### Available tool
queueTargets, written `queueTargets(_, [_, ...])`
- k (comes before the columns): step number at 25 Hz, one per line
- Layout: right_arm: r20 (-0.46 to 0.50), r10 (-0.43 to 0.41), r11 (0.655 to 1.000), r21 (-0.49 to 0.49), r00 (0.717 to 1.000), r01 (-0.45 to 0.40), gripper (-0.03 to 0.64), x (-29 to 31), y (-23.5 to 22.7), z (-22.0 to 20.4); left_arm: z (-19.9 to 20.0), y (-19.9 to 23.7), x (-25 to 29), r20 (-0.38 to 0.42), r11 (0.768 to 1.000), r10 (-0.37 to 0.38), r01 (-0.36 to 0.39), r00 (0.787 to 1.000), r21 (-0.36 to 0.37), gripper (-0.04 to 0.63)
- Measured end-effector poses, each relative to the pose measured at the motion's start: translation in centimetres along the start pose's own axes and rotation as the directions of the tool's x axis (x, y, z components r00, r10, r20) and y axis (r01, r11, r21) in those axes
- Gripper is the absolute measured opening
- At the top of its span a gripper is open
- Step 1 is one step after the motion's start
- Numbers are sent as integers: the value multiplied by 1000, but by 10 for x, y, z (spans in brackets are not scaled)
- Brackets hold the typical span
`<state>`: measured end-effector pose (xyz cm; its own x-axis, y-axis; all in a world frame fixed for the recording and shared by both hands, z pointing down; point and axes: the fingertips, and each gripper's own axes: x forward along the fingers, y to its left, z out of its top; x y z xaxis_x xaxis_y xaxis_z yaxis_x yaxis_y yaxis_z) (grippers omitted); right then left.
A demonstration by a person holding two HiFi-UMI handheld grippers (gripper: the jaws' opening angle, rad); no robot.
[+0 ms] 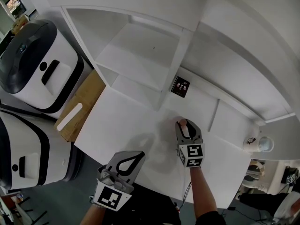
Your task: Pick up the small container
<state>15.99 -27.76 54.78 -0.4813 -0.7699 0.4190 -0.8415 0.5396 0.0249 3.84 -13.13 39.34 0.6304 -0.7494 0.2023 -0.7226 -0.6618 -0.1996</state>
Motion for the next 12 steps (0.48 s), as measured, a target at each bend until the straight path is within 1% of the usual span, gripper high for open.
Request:
queueTargets(5, [4,9,1000,-8,1000,-9,144,-8,9,6,1,0,3,12,1000,-21,21,1000,-3,0])
queueTargets(12, [30,7,1000,9,1000,-7,144,-25,22,26,-2,-3,10,29,998,-60,60,998,-5,0])
